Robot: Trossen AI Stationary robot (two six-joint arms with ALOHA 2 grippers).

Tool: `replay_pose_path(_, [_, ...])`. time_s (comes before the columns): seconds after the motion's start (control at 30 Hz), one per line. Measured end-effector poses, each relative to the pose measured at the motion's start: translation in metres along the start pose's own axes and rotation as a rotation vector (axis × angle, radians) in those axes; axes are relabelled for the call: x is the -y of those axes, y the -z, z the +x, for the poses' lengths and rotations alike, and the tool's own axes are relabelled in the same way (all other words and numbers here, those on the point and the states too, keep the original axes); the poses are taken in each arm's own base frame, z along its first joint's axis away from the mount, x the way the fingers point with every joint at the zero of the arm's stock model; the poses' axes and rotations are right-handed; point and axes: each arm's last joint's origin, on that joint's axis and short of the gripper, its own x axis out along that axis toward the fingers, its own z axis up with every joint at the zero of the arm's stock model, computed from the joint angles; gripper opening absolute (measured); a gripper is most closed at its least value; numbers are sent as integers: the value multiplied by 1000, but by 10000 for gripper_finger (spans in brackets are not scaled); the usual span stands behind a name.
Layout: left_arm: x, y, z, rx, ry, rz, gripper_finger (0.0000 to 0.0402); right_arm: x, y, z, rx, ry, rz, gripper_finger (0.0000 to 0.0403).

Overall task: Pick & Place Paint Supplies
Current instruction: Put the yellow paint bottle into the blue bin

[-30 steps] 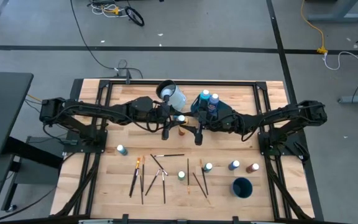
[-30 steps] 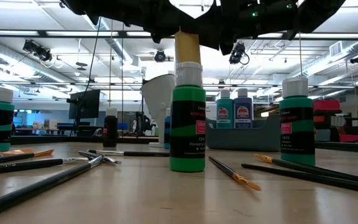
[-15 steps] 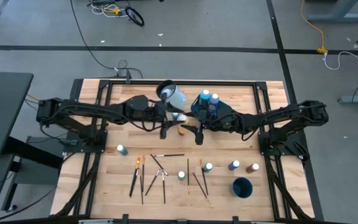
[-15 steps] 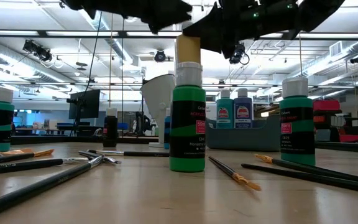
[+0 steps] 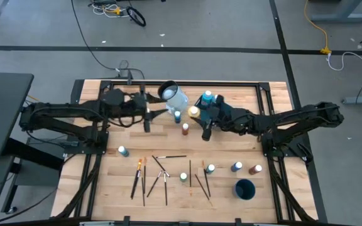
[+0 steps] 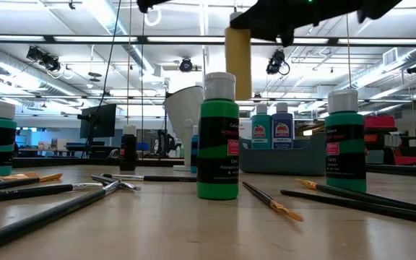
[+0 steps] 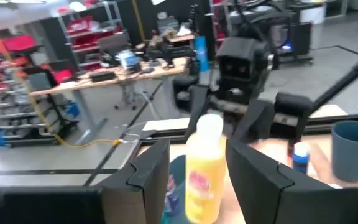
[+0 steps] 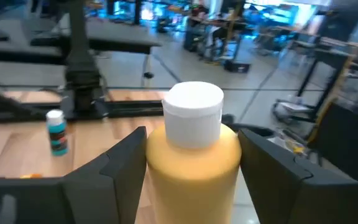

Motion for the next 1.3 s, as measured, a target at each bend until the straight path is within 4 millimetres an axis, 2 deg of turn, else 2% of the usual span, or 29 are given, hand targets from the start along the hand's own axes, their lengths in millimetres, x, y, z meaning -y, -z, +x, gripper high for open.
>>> replay_pose_path(0.13, [-4, -1, -16, -45, -40, 4, 155, 8, -8, -19, -56, 157, 30, 228])
replay_pose_path(0.3, [-6, -1, -27, -88, -58, 7, 146, 17, 2, -36, -206, 303, 103, 230])
replay_pose_path(0.53, [-6, 3, -29, -134, -64, 26, 136, 14, 19, -33, -317, 284, 107, 230])
replay_pose_path(0.7, [-6, 3, -29, -133, -64, 26, 131, 14, 28, -35, -397, 301, 11, 234])
replay_pose_path(0.87, [-6, 4, -29, -135, -64, 27, 130, 26, 18, -54, -398, 322, -4, 231])
replay_pose_path(1.03, [-6, 4, -29, -137, -67, 33, 128, 41, 17, -70, -426, 352, -5, 233])
replay_pose_path(1.3, [-6, 4, -29, -137, -71, 34, 126, 54, 67, -72, -369, 431, 46, 233])
